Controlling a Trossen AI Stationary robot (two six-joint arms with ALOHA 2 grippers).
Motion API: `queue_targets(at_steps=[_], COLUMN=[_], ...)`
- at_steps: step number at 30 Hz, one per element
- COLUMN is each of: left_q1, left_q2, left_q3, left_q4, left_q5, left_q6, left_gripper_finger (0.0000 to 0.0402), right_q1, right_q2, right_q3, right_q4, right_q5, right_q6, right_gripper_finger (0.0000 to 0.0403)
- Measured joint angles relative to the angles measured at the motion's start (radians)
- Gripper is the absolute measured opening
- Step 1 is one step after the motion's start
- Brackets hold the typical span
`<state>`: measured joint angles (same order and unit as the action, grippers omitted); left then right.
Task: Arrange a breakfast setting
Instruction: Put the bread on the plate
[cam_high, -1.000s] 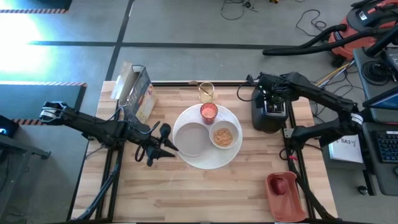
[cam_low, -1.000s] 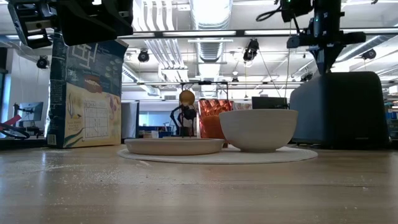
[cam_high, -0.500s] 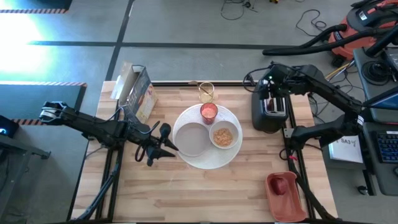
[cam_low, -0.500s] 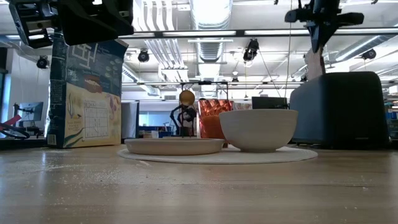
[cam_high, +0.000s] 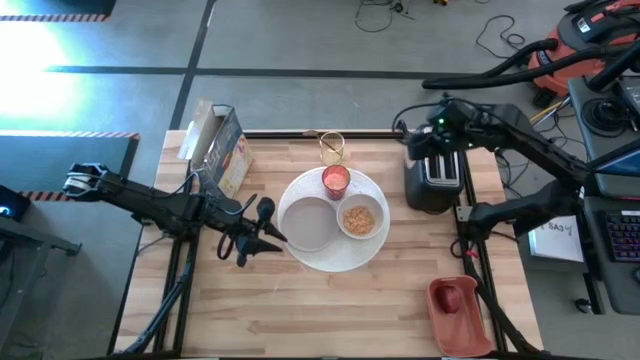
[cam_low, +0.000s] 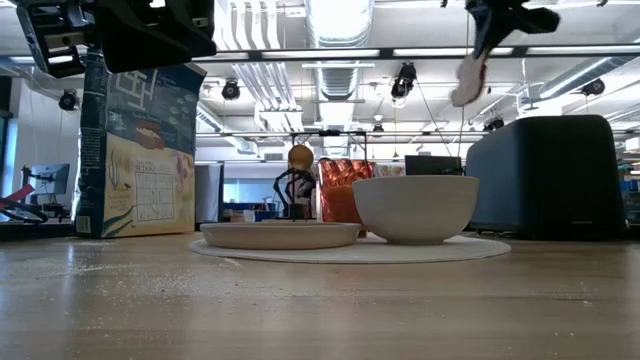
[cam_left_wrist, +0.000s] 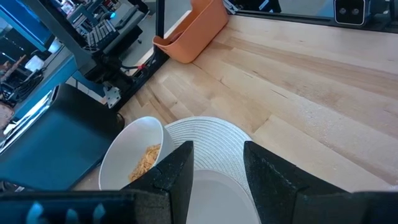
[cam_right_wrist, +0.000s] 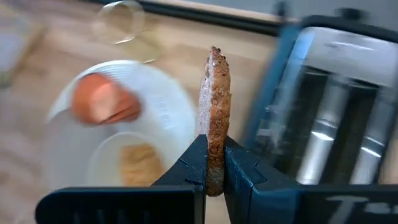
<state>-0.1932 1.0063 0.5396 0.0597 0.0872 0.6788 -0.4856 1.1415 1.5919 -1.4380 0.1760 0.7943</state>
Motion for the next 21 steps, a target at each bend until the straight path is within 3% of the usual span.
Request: queue_targets(at_steps=[5, 15, 21], left_q1=[0.004, 0.006, 0.005], left_q2=[0.0, 0.0, 0.0], left_q3=[0.0, 0.0, 0.0], left_q4=[0.0, -0.001, -0.002], left_q5=[-0.002, -0.002, -0.001], left_q6=[-0.007, -0.007, -0.008], left_gripper_finger=[0.0125, 0.0125, 0.0125], right_q1=[0.133, 0.449, 0.519], right_q2=[0.023, 0.169, 0.323], right_q3=[-0.039, -0.217, -0.289], right_q4=[0.173, 0.658, 0.877], right_q5=[-0.046, -0.02, 0.011], right_q6=[-0.012, -0.069, -0.052], right_gripper_finger=[0.002, 0.002, 0.002])
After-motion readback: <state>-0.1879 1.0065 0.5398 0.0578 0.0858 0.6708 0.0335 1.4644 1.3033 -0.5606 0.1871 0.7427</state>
